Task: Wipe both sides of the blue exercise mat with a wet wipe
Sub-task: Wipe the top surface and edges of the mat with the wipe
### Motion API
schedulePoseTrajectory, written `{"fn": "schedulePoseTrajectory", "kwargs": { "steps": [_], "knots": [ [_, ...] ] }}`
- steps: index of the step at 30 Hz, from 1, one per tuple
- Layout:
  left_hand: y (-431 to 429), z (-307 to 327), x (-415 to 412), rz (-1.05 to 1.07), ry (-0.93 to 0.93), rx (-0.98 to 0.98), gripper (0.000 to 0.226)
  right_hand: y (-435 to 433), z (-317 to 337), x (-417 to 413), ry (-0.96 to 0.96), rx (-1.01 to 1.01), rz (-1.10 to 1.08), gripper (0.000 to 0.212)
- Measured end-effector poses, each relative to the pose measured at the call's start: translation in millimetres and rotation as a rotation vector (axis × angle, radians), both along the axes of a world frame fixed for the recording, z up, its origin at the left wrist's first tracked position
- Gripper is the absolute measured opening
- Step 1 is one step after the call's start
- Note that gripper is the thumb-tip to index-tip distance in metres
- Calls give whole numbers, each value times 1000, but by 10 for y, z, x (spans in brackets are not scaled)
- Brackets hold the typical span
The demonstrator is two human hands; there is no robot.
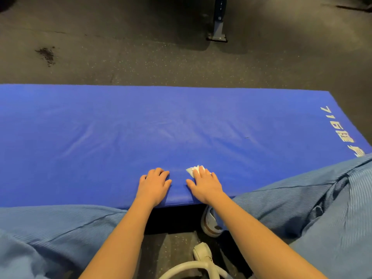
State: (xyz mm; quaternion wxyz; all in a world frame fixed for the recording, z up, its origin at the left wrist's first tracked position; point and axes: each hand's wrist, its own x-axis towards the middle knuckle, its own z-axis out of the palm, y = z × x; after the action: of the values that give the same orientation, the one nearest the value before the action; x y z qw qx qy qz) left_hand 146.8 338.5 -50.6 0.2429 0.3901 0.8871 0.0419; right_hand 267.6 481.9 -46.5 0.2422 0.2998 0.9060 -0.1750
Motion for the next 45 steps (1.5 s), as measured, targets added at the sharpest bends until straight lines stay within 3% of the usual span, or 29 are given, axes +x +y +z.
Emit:
{"fn": "schedulePoseTrajectory", "kwargs": {
  "steps": [3, 7, 10, 15, 21, 27, 33, 38, 45],
  "knots": [
    [41, -52, -86, 46, -67, 0, 46, -158, -12, -7, 60, -86, 149, 55],
    [34, -122, -98, 33, -125, -98, 51, 210, -119, -62, -6, 57, -12, 52],
    [62, -134, -87, 54, -97, -97, 50, 196, -165, -183, -11, 37, -77, 55],
    [51, -168, -52, 84, -26, -69, 47, 38, -194, -210, 49, -42, 126, 53],
    [30, -212, -7, 108, -46, -56, 48, 368, -262, -352, -80, -5, -89, 56],
    [239, -186, -159, 143, 59, -31, 38, 252, -334, -267, 43, -32, 81, 48],
    [318, -376, -204, 130, -23, -79, 51, 605, -447, -459, -61, -22, -167, 50],
    [348, -399, -208, 151, -5, -62, 52, 199, -429, -400, 81, -30, -65, 55],
    [360, -410, -219, 148, -12, -63, 51, 770, -606, -734, -61, -7, -287, 55]
  ]
}}
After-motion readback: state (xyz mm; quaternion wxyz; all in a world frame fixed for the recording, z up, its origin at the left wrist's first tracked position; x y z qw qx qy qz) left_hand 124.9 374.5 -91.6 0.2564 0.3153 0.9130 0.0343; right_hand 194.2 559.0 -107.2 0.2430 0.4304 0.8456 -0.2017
